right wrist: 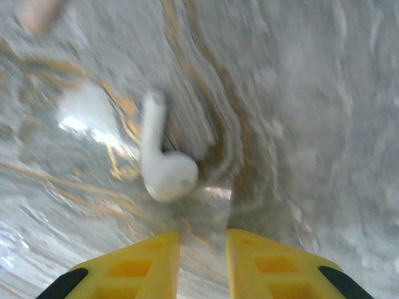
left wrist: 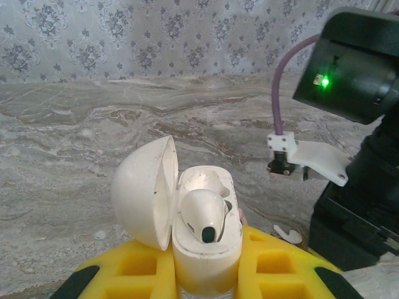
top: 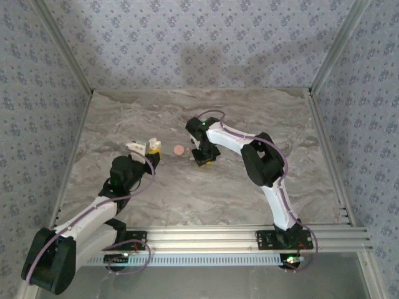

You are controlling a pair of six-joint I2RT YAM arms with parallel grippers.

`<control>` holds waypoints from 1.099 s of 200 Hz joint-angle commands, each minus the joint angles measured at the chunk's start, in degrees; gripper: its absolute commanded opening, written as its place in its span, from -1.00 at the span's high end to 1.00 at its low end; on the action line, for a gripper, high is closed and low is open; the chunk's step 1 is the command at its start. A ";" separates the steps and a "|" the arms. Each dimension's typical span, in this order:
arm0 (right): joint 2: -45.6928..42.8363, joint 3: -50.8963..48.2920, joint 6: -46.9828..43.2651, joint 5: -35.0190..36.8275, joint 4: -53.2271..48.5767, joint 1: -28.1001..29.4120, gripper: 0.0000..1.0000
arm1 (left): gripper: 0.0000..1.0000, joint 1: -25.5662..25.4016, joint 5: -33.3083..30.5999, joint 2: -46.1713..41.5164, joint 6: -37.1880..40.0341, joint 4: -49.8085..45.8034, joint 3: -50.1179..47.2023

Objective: Insert the wireless bluetooth earbuds into the charging case

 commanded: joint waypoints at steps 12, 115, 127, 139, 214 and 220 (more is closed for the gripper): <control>-6.64 -7.23 1.70 0.74 -0.53 -1.19 0.46 | 0.75 0.22 1.76 0.16 0.46 0.80 0.15; -11.51 -6.74 1.98 -0.19 -1.73 -3.09 0.18 | 0.75 0.14 3.08 1.19 -0.28 1.54 0.59; -10.36 -4.63 1.47 -0.85 -1.58 -3.12 0.18 | 0.75 0.14 3.02 1.16 -0.17 1.39 0.66; -8.64 -2.13 0.89 -1.34 -1.80 -3.05 0.18 | 0.75 0.14 2.92 1.10 -0.05 1.06 0.77; 2.11 11.08 -1.22 -6.46 -1.98 -2.78 0.17 | 0.75 0.14 2.60 0.53 0.93 -0.26 1.38; 2.85 11.66 -1.27 -6.86 -1.97 -2.83 0.17 | 0.75 0.14 2.55 0.54 0.97 -0.29 1.38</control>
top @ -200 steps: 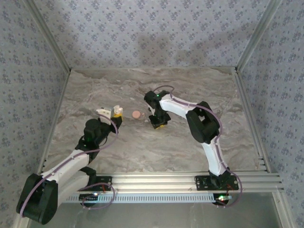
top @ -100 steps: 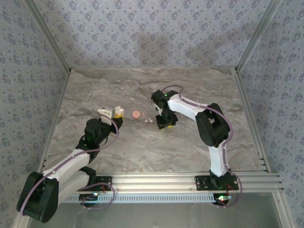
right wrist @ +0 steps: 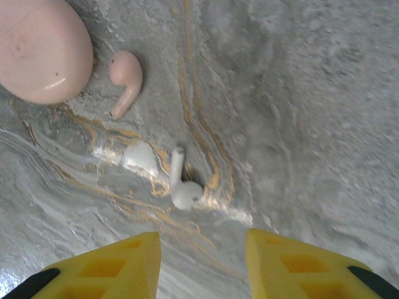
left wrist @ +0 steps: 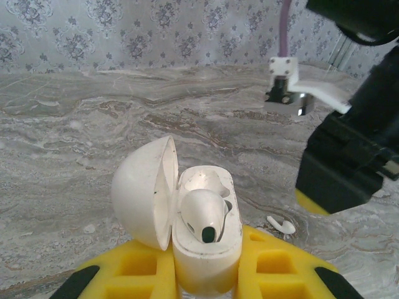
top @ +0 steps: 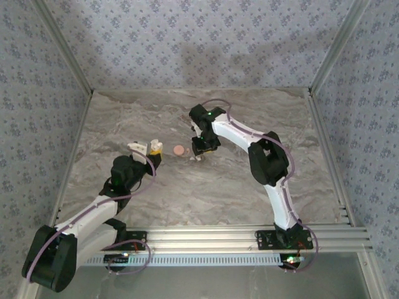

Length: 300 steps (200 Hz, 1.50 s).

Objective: Insert the wireless bluetooth earbuds into the charging case

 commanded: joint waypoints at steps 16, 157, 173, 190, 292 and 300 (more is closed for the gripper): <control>4.82 5.29 -1.42 -3.98 -1.68 0.03 0.17 | 0.75 0.14 0.76 -0.58 1.14 -0.44 1.54; 10.34 8.92 -2.40 -8.55 0.77 0.64 0.35 | 0.74 0.14 1.11 0.84 1.41 -0.20 2.70; 10.29 9.14 -2.47 -8.98 0.52 1.13 0.37 | 0.75 0.13 1.29 1.15 1.41 -0.11 2.70; 10.35 9.15 -2.80 -9.52 -0.46 1.58 0.39 | 0.74 0.14 1.51 1.25 1.32 -0.09 2.71; 7.65 6.19 -7.82 -8.49 -5.62 3.92 0.45 | 0.74 0.14 1.55 0.44 1.32 -0.71 2.26; 7.34 5.67 -8.00 -8.23 -6.11 4.05 0.46 | 0.74 0.14 1.55 0.34 1.43 -0.79 2.20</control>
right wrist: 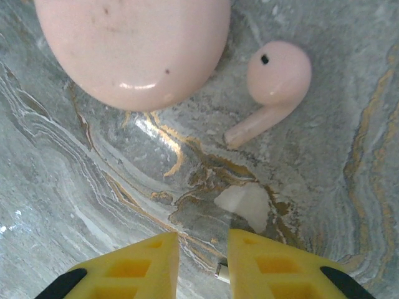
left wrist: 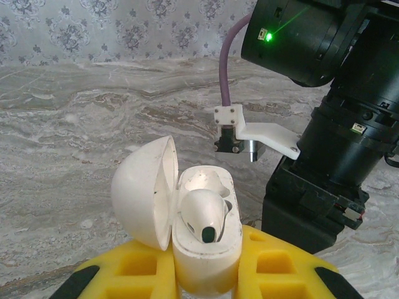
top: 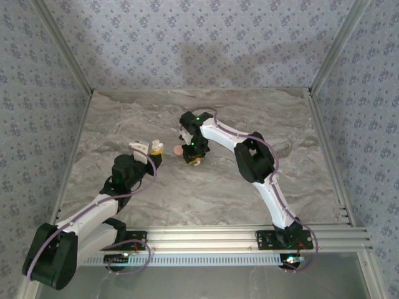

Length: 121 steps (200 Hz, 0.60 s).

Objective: Insert the wireless bluetooth earbuds into the charging case

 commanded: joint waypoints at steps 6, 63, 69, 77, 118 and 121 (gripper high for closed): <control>-2.18 -1.80 -1.98 0.58 -3.93 1.00 0.46 | 0.74 0.14 0.86 -0.89 0.73 0.33 1.43; -6.09 -3.38 -0.74 2.01 -6.54 1.54 0.47 | 0.75 0.14 0.98 -1.28 0.69 0.07 1.21; -7.17 -3.79 0.21 1.96 -6.49 1.41 0.46 | 0.74 0.14 1.06 -1.32 0.61 0.15 1.22; -8.54 -4.39 1.58 2.07 -5.94 1.26 0.41 | 0.74 0.14 1.07 -1.26 0.60 0.16 1.27; -14.03 -9.45 7.72 2.51 0.21 0.83 0.33 | 0.74 0.14 1.31 -1.38 0.69 0.29 1.21; -14.04 -9.57 7.93 2.36 0.33 0.92 0.33 | 0.74 0.14 1.27 -1.39 0.68 0.27 1.21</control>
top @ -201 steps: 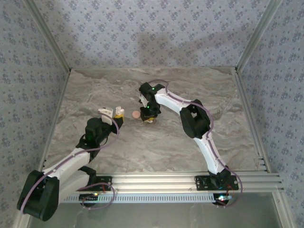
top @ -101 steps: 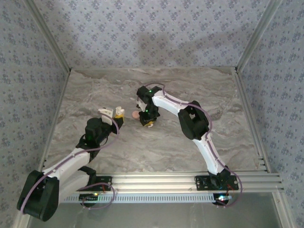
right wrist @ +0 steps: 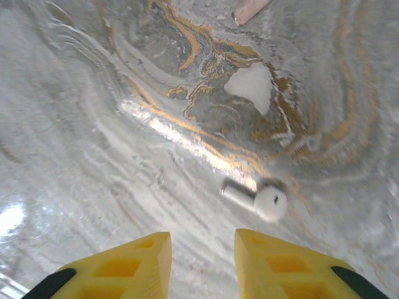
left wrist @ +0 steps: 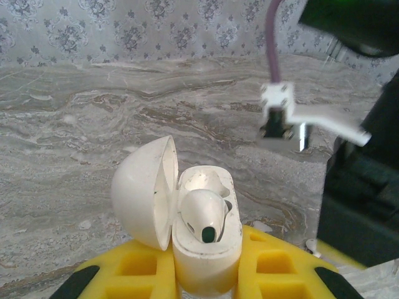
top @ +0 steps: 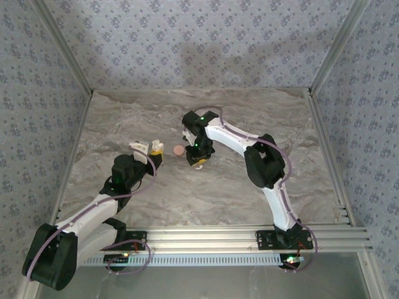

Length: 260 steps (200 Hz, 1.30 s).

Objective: Insert the wireless bluetooth earbuds into the charging case

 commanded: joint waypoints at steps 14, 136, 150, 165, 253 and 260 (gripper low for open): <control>-2.41 -1.18 4.75 0.83 2.35 0.87 0.32 | 0.75 0.14 0.98 -1.17 0.80 0.35 1.21; 9.22 7.34 2.57 2.13 -0.54 1.98 0.16 | 0.75 0.14 0.19 -3.76 1.59 -1.96 1.21; 9.48 7.16 2.14 2.12 -0.34 2.07 0.18 | 0.75 0.14 0.19 -3.60 1.67 -1.96 1.32; 9.50 6.67 1.99 1.88 -0.17 2.27 0.21 | 0.75 0.14 0.32 -3.33 1.75 -1.85 1.48; 7.88 2.86 0.44 1.18 -2.07 3.63 0.43 | 0.74 0.12 0.57 -2.80 1.68 -1.65 1.66; 7.46 2.36 0.33 1.17 -2.25 3.64 0.44 | 0.74 0.14 0.55 -2.80 1.61 -1.65 1.65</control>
